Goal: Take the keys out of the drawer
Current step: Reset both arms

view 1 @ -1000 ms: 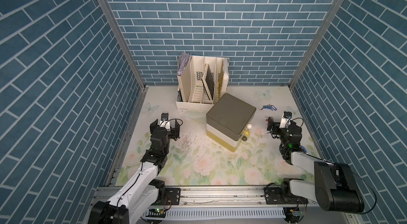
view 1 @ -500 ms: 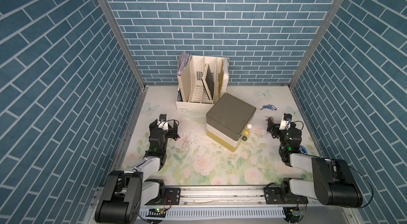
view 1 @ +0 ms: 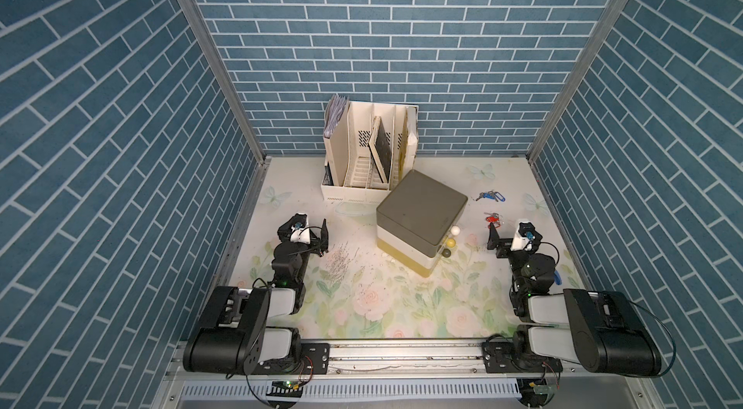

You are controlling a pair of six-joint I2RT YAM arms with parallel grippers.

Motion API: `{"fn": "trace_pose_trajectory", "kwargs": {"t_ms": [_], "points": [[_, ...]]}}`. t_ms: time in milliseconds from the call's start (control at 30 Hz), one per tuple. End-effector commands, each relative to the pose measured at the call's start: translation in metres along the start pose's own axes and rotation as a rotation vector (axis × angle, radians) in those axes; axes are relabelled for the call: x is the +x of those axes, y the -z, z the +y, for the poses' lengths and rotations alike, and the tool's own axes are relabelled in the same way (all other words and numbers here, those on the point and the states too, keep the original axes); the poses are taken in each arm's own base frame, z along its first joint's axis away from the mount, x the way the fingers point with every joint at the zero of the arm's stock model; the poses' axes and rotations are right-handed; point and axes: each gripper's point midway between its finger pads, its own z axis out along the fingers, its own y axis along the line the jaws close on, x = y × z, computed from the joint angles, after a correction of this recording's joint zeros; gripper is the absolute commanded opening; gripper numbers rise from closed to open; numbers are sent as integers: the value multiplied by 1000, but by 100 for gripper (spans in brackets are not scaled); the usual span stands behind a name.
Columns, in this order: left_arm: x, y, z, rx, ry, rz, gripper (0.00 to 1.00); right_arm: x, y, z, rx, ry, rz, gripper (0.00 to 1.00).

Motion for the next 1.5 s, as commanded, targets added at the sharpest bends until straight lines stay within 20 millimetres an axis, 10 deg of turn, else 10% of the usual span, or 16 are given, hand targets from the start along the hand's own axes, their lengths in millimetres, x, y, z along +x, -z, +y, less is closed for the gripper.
{"fn": "trace_pose_trajectory", "kwargs": {"t_ms": [0,333,533,733,900,1100,1233,1467], "points": [[-9,-1,6,-31,22,-54,100,-21,9,-8,41,16,-106,100],[4,5,56,-295,169,-48,100,-3,34,-80,420,-212,-102,100],[9,-7,62,-305,185,-3,100,3,23,-85,421,-227,-64,100],[11,-25,38,-175,115,44,100,0,1,-54,223,-138,-36,100],[8,-25,14,-14,73,32,100,-1,-11,12,-182,-15,-64,100],[3,-13,-3,90,23,-16,100,7,-19,15,-213,2,-15,100],[10,-13,56,-250,179,10,100,11,-26,7,-165,-13,14,100],[13,-24,38,-187,117,52,100,28,-50,1,-54,11,129,100]]}}
